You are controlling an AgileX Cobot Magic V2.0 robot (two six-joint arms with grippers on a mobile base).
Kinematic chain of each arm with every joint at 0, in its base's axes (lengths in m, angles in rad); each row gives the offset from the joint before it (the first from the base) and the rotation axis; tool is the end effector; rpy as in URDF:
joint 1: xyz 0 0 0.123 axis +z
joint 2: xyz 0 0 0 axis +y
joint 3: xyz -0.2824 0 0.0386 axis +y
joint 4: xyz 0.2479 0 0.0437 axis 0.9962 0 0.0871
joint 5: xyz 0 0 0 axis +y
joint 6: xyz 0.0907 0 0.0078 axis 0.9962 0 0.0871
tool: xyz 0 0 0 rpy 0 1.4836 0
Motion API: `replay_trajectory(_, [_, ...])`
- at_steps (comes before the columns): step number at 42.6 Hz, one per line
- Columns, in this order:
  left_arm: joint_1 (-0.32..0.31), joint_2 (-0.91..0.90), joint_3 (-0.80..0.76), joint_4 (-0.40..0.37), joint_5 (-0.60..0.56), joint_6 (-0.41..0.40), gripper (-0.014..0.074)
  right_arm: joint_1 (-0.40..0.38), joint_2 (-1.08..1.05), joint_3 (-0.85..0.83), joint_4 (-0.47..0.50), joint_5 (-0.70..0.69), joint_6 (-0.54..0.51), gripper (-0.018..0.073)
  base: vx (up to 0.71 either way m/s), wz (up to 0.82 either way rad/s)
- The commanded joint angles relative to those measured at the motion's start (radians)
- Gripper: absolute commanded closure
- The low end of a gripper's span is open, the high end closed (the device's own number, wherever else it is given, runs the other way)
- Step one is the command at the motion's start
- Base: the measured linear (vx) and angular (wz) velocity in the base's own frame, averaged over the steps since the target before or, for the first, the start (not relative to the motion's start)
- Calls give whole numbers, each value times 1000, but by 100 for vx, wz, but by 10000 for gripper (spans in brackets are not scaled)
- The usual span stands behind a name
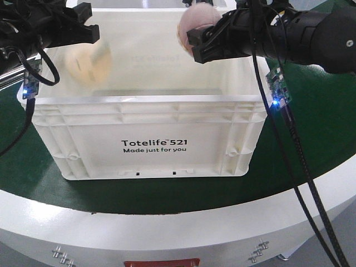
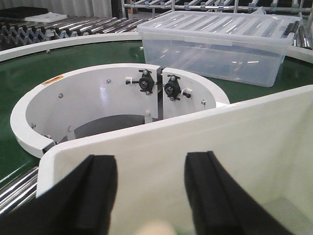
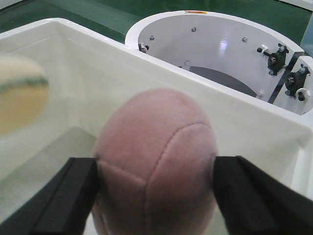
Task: Place moving items into box and shelve
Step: 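Lift both plush balls over the crate and release them inside, then raise both grippers and move them to the crate's side rims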
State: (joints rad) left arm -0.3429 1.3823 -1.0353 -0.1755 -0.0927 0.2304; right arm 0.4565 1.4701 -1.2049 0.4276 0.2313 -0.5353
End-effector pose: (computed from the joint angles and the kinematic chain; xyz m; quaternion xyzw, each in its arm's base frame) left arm 0.3044 -0.1071 0.3490 0.1461 0.7500 -0.0862 0.6393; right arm 0.3054 0.1597 0.3506 -0.2604 0.7881 0.1327 0.5418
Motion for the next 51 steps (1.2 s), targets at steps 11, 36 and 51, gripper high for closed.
replay_trajectory(11, [16, -50, -39, -9, -59, -6, -3, -30, -40, -36, 10, -80, 44, -155, 0, 0])
replay_trajectory(36, [267, -184, -39, -9, 283, -13, 54, -304, 7, -305, -69, 496, 290, -34, 0, 0])
replay_trajectory(51, [266, -184, -39, -9, 292, -39, 54, -257, 247, -614, -134, 794, 421, -7, 0, 0])
